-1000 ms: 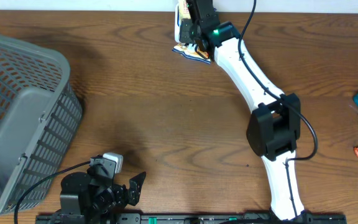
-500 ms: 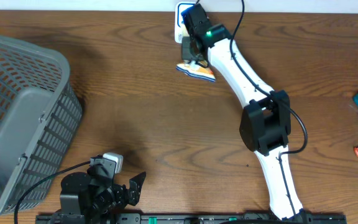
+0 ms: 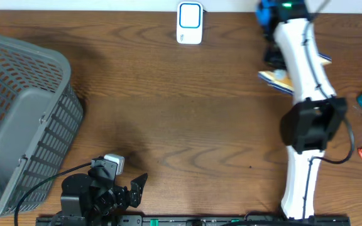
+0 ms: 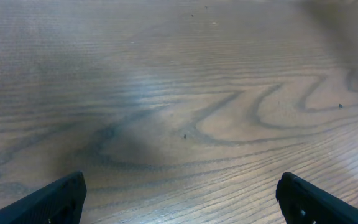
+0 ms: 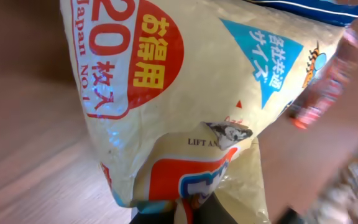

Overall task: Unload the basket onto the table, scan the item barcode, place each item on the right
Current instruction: 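Carry the wipes pack right and release it near the bottle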

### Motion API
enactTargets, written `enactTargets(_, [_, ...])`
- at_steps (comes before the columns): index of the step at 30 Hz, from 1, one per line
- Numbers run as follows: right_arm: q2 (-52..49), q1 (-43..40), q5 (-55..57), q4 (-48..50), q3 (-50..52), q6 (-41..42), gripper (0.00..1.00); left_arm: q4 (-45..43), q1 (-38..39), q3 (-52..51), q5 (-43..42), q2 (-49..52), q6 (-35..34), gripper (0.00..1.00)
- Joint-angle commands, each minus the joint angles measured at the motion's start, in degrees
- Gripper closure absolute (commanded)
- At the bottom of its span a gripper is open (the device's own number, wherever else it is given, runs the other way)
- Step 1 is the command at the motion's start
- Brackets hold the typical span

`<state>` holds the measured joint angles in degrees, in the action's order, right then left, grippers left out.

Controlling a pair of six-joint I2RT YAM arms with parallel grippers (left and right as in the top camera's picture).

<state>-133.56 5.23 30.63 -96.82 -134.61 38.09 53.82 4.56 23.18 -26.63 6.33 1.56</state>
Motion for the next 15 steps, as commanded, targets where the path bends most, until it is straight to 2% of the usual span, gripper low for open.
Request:
enactTargets(1, [0.79, -7.61, 5.88, 0.50, 5.66, 5.18, 0.99, 0.15, -0.09, 0.50, 0.28, -0.15, 0.57, 0.02])
enactTargets(7, [0.79, -17.92, 4.55, 12.11, 16.06, 5.55, 0.99, 0.15, -0.09, 0.50, 0.28, -0.15, 0.57, 0.02])
enactTargets(8, [0.79, -19.12, 3.39, 14.32, 17.35, 4.37, 0.83, 0.13, -0.09, 0.50, 0.31, -0.15, 0.57, 0.02])
enactTargets(10, [0.79, -21.46, 1.75, 17.38, 18.69, 1.29, 0.11, 0.13, -0.09, 0.50, 0.31, -0.15, 0.57, 0.02])
enactTargets(11, [0.79, -22.62, 1.57, 17.75, 18.62, 1.27, 0.01, 0.15, -0.09, 0.50, 0.31, -0.15, 0.57, 0.02])
enactTargets(15, [1.75, -25.94, -3.17, 15.67, 14.53, 2.75, 0.01, 0.15, -0.09, 0.50, 0.31, -0.15, 0.57, 0.02])
